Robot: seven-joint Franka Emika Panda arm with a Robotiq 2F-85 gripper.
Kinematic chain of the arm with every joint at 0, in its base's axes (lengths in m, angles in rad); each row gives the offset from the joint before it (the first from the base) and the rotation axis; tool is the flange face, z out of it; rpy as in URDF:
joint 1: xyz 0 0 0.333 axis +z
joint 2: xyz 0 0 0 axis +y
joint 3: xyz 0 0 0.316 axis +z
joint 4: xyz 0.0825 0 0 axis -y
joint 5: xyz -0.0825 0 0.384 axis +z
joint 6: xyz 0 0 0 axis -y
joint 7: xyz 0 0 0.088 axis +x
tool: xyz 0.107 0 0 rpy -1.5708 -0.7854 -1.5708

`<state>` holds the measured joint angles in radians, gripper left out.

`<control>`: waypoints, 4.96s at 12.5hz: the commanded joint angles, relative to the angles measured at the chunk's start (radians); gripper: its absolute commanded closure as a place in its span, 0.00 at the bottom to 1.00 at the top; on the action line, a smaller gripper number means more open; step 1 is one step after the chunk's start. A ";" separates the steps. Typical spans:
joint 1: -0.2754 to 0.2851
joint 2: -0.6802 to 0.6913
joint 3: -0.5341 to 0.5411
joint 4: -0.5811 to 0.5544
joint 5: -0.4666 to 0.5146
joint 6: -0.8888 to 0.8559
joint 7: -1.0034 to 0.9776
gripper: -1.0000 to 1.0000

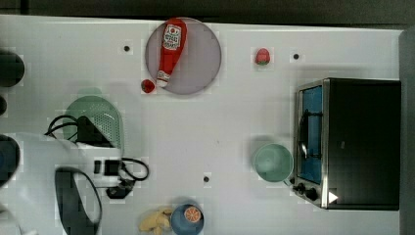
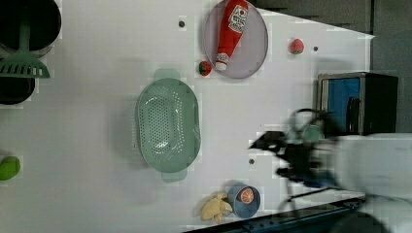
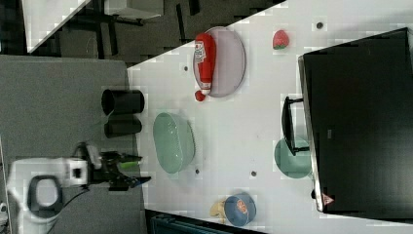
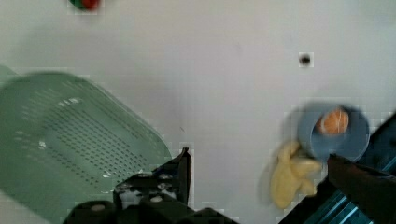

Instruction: Drag strainer left to right.

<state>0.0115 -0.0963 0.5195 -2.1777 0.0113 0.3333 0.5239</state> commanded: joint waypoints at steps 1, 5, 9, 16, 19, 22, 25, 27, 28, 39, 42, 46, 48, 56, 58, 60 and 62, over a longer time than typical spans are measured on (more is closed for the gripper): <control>-0.007 0.082 0.076 0.047 -0.008 0.163 0.364 0.00; -0.003 0.308 0.091 0.046 -0.023 0.318 0.632 0.00; 0.003 0.501 0.078 0.046 -0.114 0.512 0.748 0.00; 0.055 0.660 -0.039 0.047 -0.178 0.673 0.764 0.00; 0.052 0.655 -0.063 0.034 -0.178 0.676 0.764 0.00; 0.040 0.631 -0.089 0.008 -0.178 0.675 0.763 0.00; 0.016 0.595 -0.107 -0.041 -0.178 0.677 0.760 0.00; 0.000 0.578 -0.127 -0.069 -0.178 0.680 0.755 0.00; -0.007 0.574 -0.136 -0.078 -0.178 0.686 0.753 0.00; -0.126 0.535 -0.230 -0.139 -0.178 0.707 0.560 0.00; -0.141 0.523 -0.257 -0.157 -0.178 0.708 0.555 0.00; -0.147 0.520 -0.311 -0.161 -0.178 0.708 0.461 0.00; -0.150 0.515 -0.351 -0.161 -0.178 0.710 0.404 0.00; -0.155 0.511 -0.498 -0.161 -0.178 0.715 0.286 0.00; -0.155 0.511 -0.529 -0.161 -0.178 0.726 0.258 0.00; -0.155 0.511 -0.551 -0.161 -0.178 0.731 0.251 0.00; -0.155 0.511 -0.565 -0.162 -0.178 0.732 0.241 0.00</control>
<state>-0.1232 0.4312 -0.0356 -2.3516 -0.1984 1.0654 0.8091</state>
